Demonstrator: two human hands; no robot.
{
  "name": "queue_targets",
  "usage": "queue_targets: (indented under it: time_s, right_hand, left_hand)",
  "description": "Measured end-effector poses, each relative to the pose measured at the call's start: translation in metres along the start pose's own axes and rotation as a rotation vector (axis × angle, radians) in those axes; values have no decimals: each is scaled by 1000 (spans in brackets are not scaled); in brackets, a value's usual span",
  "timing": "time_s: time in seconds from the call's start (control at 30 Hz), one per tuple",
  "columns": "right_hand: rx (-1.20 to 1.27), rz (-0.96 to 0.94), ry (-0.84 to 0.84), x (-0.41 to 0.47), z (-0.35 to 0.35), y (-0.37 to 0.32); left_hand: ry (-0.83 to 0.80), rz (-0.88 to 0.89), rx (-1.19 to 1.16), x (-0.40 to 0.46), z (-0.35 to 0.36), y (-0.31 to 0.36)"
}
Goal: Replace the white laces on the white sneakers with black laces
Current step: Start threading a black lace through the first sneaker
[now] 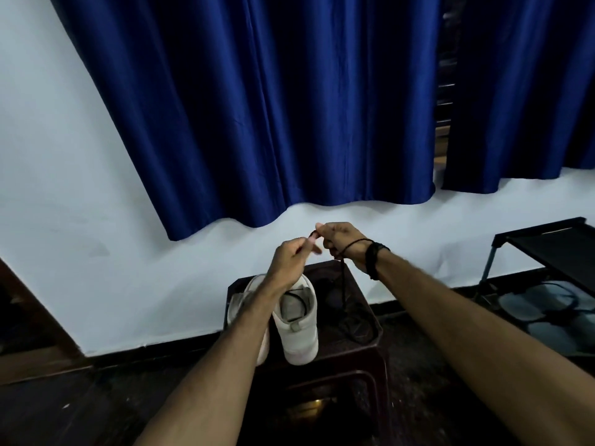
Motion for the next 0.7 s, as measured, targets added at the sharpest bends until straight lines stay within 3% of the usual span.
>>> queue_targets:
  time_s: [0.07, 0.13, 0.2, 0.27, 0.33, 0.4, 0.43, 0.5, 0.53, 0.6, 0.7]
  right_hand:
    - [-9, 17, -43, -8, -7, 6]
    - [-39, 22, -120, -19, -13, 15]
    - [-37, 33, -155, -28, -21, 21]
    - [-28, 41, -139, -34, -29, 19]
    - [-44, 23, -131, -37, -27, 7]
    - [-89, -12, -131, -37, -16, -10]
    - [-102, -31, -123, -36, -10, -18]
    - [-102, -60, -72, -33, -3, -32]
    - [-94, -64, -29, -32, -6, -36]
    - [-83, -46, 37, -34, -19, -35]
    - [-77, 5, -10, -47, -38, -19]
  left_hand:
    - [249, -60, -9, -5, -37, -16]
    - [571, -272, -83, -16, -86, -56]
    - [762, -560, -6, -41, -119, -86]
    - [743, -708, 279, -57, -125, -79]
    - [698, -442, 385, -47, -110, -40]
    - [477, -123, 213, -26, -71, 4]
    - [297, -62, 57, -18, -47, 18]
    - [-33, -94, -125, -18, -7, 40]
    - [-111, -94, -118, -19, -1, 47]
    - [-73, -21, -43, -16, -10, 56]
    - [330, -67, -42, -16, -68, 32]
Point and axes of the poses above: each hand's wrist, its own x-axis towards the middle knuckle, its own z-axis out of the palm, y = z × x, the point moved 8 cm from there along x, towards the middle knuckle, and after that the axes turned 8 degrees about -x, right-handed, at the moved point
